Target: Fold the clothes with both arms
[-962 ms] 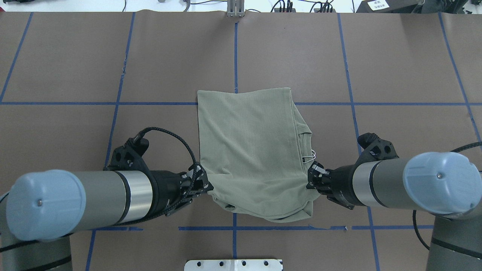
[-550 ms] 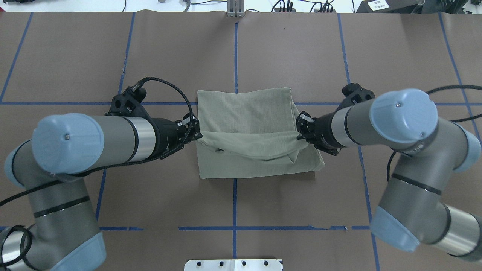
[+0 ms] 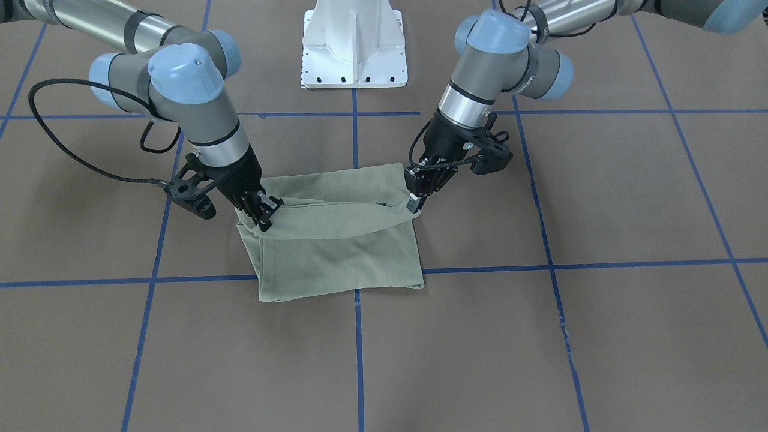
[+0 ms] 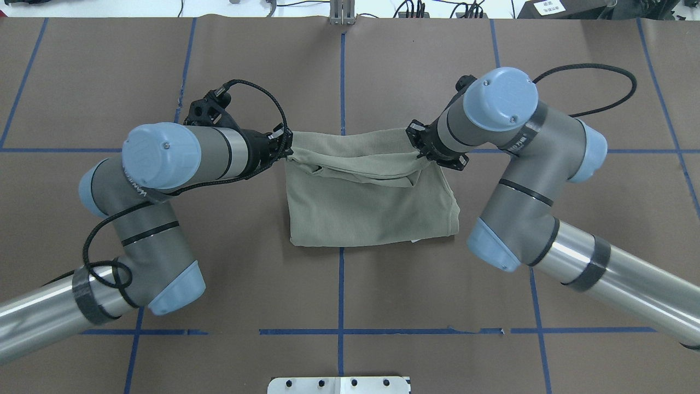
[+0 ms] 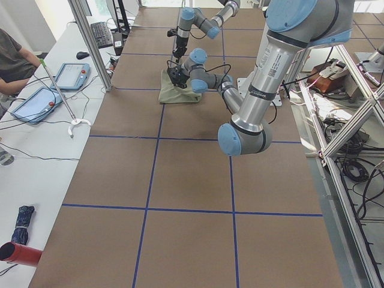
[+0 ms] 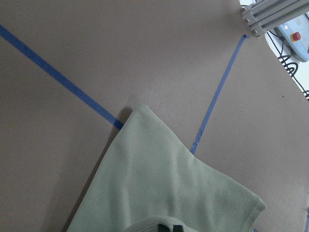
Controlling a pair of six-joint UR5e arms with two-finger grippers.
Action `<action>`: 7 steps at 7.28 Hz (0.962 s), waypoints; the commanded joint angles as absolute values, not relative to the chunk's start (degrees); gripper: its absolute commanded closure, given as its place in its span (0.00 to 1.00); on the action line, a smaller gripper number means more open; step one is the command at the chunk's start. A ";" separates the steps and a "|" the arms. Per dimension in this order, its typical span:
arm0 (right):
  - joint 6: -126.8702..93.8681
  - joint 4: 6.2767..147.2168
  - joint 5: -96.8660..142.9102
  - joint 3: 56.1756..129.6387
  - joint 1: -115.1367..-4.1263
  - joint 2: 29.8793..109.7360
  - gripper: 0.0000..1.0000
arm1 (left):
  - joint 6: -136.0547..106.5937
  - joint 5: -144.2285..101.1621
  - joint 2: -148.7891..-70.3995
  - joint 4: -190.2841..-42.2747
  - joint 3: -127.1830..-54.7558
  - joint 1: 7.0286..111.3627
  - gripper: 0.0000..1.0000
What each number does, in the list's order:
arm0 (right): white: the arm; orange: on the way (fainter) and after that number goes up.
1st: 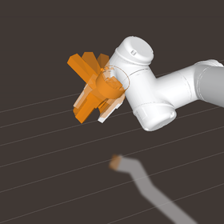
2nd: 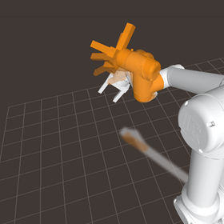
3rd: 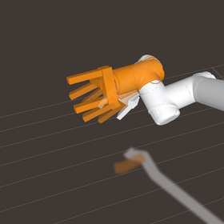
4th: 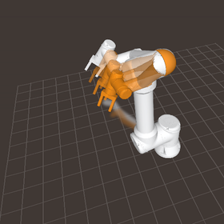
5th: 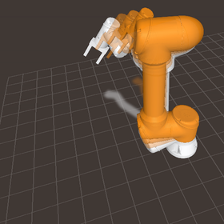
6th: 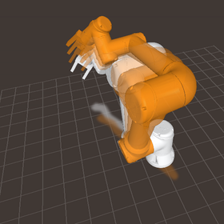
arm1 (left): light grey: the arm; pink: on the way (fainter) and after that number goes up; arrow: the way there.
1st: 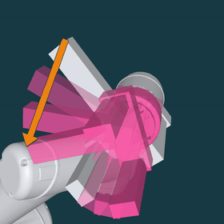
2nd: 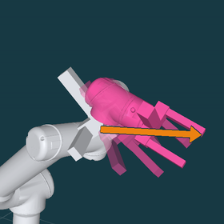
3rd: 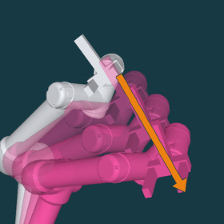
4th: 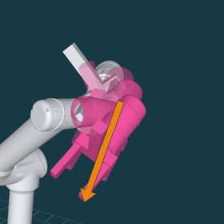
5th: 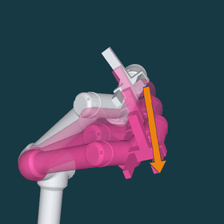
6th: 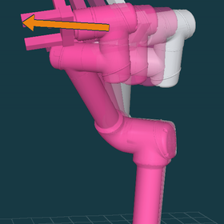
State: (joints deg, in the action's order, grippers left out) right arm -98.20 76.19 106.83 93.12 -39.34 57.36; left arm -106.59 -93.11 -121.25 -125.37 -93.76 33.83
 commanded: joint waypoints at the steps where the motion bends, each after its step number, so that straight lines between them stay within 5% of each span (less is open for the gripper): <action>1: -84.29 70.71 111.77 74.29 -43.83 47.51 0.01 | -96.30 -92.99 -129.07 -131.99 -75.24 40.13 0.59; 2: -74.63 62.75 114.41 62.78 -46.82 43.89 0.00 | -92.67 -92.90 -130.42 -135.67 -69.40 41.91 0.38; 7: -64.27 62.49 125.48 65.90 -57.10 50.25 0.00 | -78.73 -105.33 -125.90 -136.85 -73.01 47.08 0.37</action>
State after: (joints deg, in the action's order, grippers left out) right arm -66.96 62.25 122.49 64.16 -53.89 47.64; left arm -86.00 -99.31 -128.95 -137.00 -70.57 44.61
